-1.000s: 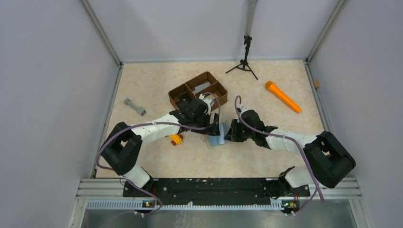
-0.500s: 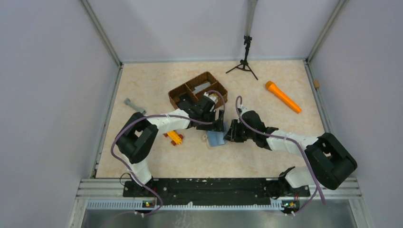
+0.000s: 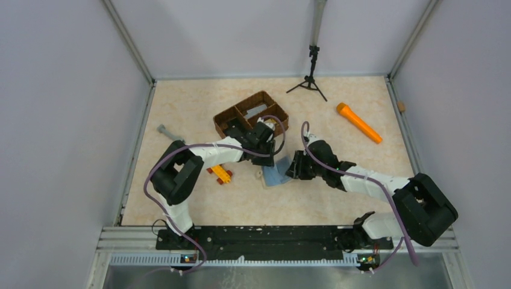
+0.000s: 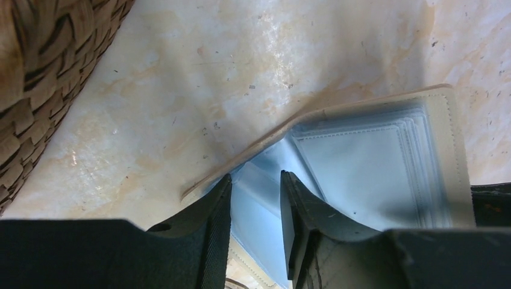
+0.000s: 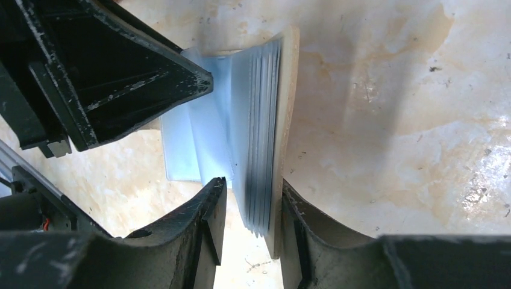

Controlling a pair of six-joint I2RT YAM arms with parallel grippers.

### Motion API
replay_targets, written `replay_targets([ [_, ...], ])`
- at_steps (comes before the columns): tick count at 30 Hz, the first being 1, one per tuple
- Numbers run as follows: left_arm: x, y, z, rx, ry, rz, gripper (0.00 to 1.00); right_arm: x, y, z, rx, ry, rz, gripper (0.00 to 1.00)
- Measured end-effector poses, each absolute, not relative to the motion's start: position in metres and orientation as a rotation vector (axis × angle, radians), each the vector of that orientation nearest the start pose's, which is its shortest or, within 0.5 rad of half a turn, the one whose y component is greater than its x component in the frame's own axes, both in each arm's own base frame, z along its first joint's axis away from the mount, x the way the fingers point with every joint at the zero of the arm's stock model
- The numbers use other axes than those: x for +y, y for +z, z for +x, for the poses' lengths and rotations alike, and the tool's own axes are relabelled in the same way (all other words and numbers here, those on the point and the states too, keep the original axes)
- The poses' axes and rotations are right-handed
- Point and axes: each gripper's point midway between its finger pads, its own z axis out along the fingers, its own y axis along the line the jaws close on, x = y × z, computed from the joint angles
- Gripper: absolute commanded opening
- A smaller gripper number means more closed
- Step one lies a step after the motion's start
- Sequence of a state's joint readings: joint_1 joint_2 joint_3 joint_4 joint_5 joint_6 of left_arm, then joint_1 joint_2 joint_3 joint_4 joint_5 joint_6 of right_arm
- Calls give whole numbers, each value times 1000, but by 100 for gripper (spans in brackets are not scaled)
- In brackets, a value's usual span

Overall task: Take the credit cards out of the card holder
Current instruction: Pick up the card holder from the center of the board.

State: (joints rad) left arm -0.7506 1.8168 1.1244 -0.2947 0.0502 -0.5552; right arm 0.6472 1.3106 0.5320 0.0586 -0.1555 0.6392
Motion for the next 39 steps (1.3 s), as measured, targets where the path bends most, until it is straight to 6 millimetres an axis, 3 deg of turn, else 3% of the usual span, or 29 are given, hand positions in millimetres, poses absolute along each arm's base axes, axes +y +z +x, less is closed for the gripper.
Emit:
replay_targets([
  [8,-294,35,277,2647,-490,299,47,233,49,232,2440,760,-90,41],
  [13,-273,41,268,2659,-408,305,53,232,48,232,2443,753,-93,53],
  [15,-268,44,265,2660,-390,306,54,233,48,232,2441,756,-99,52],
  [18,-266,50,263,2652,-391,312,56,234,51,231,2436,768,-104,42],
  [24,-272,60,259,2643,-460,329,59,239,63,232,2397,816,-119,24],
  [30,-284,78,255,2611,-576,337,79,242,70,232,2375,841,-127,24],
  [35,-305,91,254,2566,-737,331,82,243,69,233,2373,845,-129,23],
  [39,-317,88,255,2564,-799,320,82,243,60,231,2405,836,-131,22],
])
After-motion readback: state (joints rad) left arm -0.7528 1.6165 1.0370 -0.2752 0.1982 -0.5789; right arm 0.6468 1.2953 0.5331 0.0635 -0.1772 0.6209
